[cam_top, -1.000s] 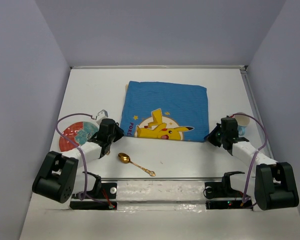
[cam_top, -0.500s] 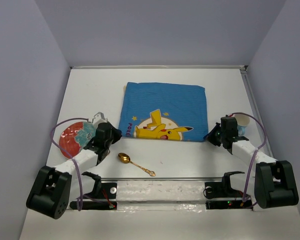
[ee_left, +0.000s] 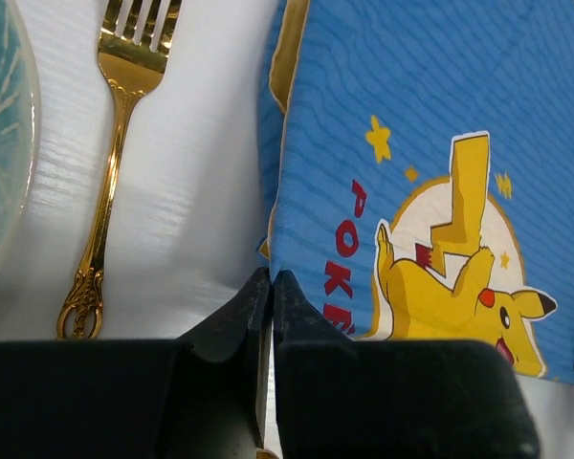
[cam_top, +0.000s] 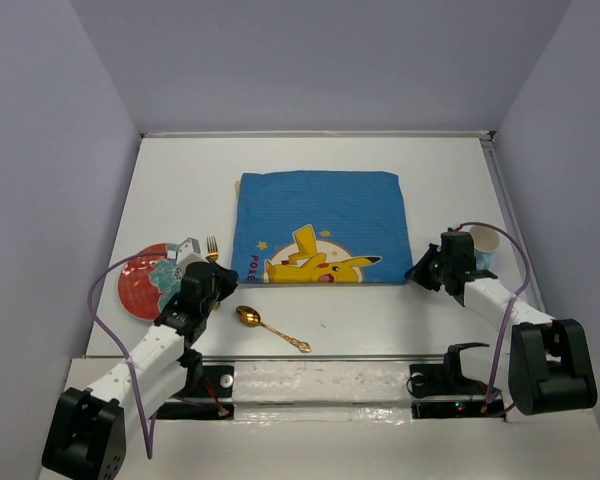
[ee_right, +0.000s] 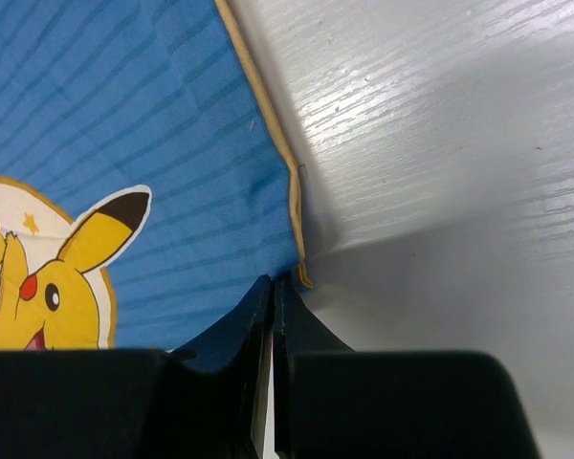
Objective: Set the dinner table for one person
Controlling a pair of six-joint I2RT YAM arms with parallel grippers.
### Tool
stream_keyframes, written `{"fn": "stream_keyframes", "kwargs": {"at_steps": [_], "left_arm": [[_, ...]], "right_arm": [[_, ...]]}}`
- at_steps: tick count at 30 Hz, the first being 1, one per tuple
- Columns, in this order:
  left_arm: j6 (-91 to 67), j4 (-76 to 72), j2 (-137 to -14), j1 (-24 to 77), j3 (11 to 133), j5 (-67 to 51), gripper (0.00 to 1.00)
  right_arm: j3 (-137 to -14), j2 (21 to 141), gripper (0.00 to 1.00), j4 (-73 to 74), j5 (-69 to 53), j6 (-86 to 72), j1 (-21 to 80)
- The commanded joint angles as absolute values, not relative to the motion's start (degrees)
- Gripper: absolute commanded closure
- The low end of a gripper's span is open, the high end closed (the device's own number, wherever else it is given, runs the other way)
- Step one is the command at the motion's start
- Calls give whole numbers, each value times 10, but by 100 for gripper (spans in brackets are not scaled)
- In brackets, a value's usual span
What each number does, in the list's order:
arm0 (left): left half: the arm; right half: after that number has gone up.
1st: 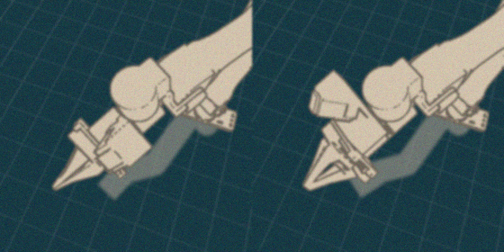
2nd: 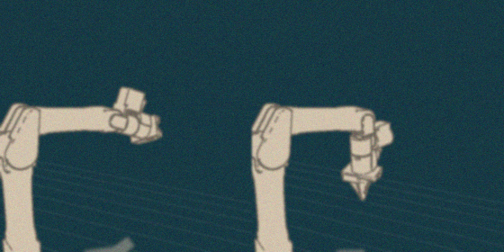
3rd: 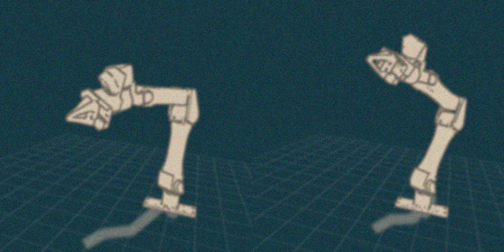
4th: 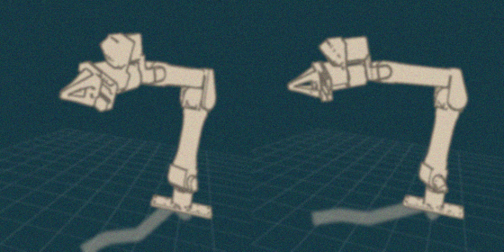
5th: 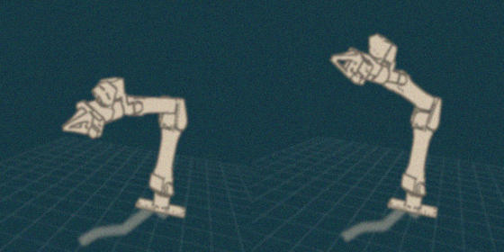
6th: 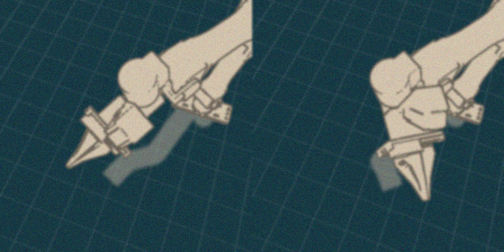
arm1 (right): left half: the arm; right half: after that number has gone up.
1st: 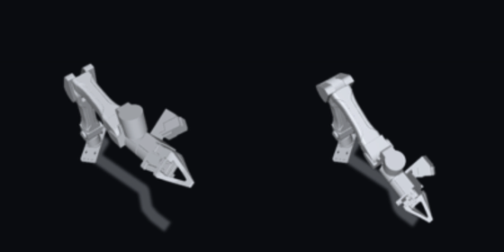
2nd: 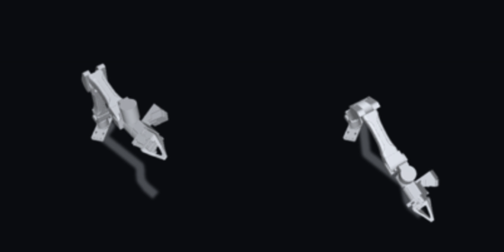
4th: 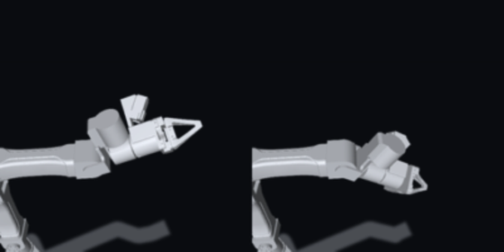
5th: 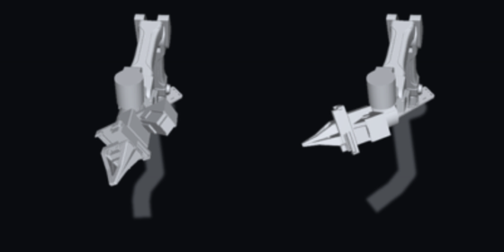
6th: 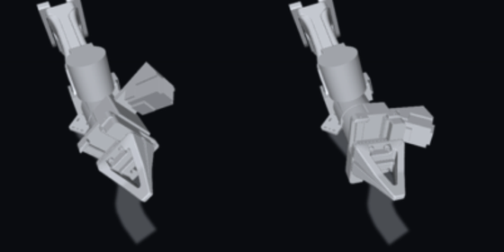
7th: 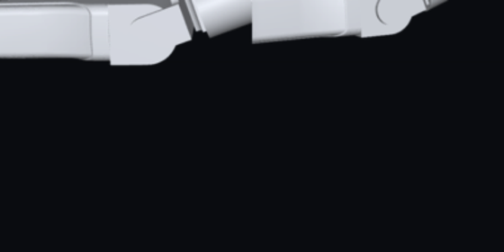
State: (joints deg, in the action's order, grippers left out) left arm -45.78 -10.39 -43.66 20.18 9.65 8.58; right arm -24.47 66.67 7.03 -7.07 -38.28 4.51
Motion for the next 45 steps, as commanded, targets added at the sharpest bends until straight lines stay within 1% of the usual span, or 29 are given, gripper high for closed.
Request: {"fn": "stream_keyframes", "kwargs": {"at_steps": [1,4,5,6,7,8,9,10,11,12,13,14,15,16,18,20,22,24,26,27,29,30,32,33,36,37,39,42,45], "left_arm": [[-454,-110,-449,201,98,103,85],[-454,-111,-447,201,98,105,73],[-454,-110,-439,201,99,108,64],[-454,-106,-434,201,101,112,58],[-452,-102,-429,200,104,114,44],[-450,-97,-418,201,112,122,37],[-447,-88,-415,201,119,125,29],[-439,-82,-410,201,126,127,17],[-433,-77,-406,200,144,129,10],[-427,-69,-405,201,156,130,3],[-413,-63,-404,201,170,131,1],[-405,-55,-403,201,199,130,1],[-390,-51,-401,200,230,126,1],[-389,-47,-401,201,230,126,1],[-367,-40,-395,201,277,112,1],[-343,-40,-383,201,319,91,1],[-329,-37,-376,201,345,79,1],[-307,-36,-364,201,381,61,1],[-293,-33,-353,201,403,50,1],[-277,-29,-348,201,425,41,1],[-264,-19,-335,201,445,43,1],[-257,-7,-331,201,463,47,1],[-229,-1,-317,200,486,55,1],[-220,-1,-312,201,493,56,1],[-185,14,-287,201,512,57,1],[-171,11,-273,200,516,61,1],[-150,4,-258,200,514,63,1],[-114,-21,-231,201,491,94,1],[-95,-33,-210,200,462,127,1]], "right_arm": [[-254,654,92,73,-93,-369,45],[-247,655,91,72,-102,-368,45],[-246,658,90,72,-104,-367,45],[-243,658,86,71,-106,-367,45],[-243,659,83,69,-112,-366,45],[-243,659,79,69,-115,-365,45],[-243,656,71,69,-116,-364,45],[-245,652,67,69,-114,-356,45],[-248,649,64,72,-112,-352,45],[-252,636,54,84,-108,-348,45],[-264,628,48,92,-104,-345,45],[-270,619,42,98,-105,-343,45],[-283,598,31,110,-105,-337,45],[-291,587,26,118,-107,-335,45],[-304,563,18,130,-112,-332,45],[-318,527,13,133,-135,-337,45],[-329,512,11,121,-178,-350,45],[-339,502,10,95,-204,-369,69],[-351,507,9,50,-207,-402,104],[-372,524,9,30,-176,-414,159],[-400,552,9,12,-137,-421,226],[-413,594,11,4,-127,-424,281],[-455,646,12,-50,-103,-434,333],[-489,701,16,-70,-92,-435,378],[-553,791,19,-87,-64,-433,440],[-598,848,21,-99,-55,-430,472],[-642,927,26,-115,-37,-429,511],[-727,999,30,-124,-29,-438,538],[-807,1087,32,-137,-25,-446,569]]}}
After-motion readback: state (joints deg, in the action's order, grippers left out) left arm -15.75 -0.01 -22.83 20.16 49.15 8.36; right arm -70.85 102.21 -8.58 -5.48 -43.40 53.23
